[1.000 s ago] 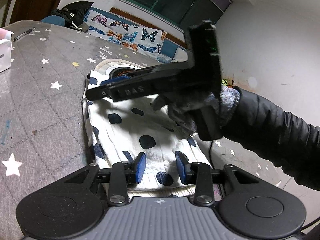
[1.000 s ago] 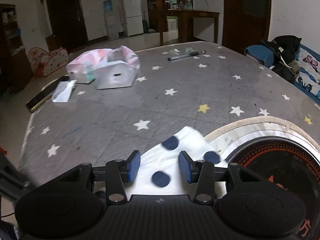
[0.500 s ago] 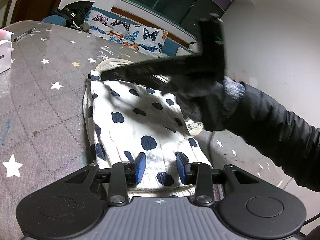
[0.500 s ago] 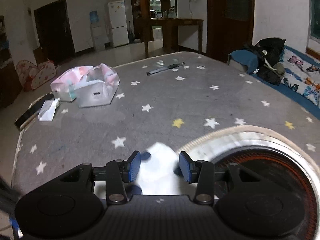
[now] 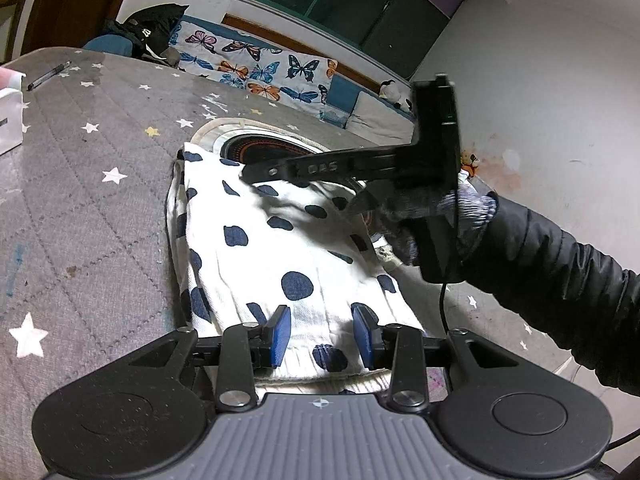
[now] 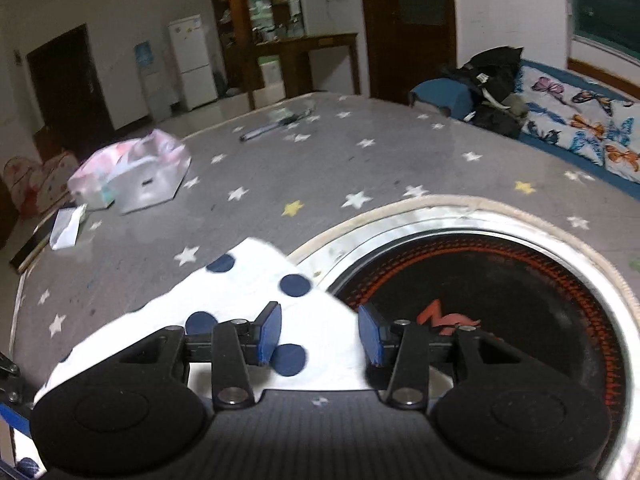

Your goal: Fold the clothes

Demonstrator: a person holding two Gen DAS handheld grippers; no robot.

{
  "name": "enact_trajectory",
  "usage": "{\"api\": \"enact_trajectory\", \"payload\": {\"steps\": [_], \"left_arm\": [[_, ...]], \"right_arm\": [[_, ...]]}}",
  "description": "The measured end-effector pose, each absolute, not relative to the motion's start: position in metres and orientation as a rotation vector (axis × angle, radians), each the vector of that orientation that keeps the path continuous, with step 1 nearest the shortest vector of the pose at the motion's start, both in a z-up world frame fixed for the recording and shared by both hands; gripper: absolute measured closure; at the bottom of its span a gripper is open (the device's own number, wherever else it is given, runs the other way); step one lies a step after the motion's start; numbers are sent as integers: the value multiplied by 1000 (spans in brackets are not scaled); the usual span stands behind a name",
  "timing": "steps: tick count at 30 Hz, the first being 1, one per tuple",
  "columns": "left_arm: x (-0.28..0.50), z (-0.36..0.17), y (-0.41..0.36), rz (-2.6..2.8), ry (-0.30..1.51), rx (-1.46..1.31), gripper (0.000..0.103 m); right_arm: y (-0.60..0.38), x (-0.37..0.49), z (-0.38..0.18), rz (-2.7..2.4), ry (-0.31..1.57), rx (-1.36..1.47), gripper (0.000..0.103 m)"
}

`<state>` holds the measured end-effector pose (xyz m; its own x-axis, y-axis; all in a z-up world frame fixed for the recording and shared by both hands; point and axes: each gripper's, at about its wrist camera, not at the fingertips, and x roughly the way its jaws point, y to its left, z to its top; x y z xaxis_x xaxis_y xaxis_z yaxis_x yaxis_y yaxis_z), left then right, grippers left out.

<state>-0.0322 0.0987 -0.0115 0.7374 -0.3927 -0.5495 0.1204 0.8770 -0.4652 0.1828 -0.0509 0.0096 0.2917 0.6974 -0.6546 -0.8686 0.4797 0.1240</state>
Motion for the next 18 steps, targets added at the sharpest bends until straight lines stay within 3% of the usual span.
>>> {"api": "enact_trajectory", "payload": {"steps": [11, 18], "left_arm": [[-14, 15, 111, -290, 616, -411, 64], [25, -6, 133, -181, 674, -436, 67]], "right_arm": [[-103, 153, 20, 1036, 686, -304, 60], [-113, 168, 9, 981, 700, -233, 60]]}}
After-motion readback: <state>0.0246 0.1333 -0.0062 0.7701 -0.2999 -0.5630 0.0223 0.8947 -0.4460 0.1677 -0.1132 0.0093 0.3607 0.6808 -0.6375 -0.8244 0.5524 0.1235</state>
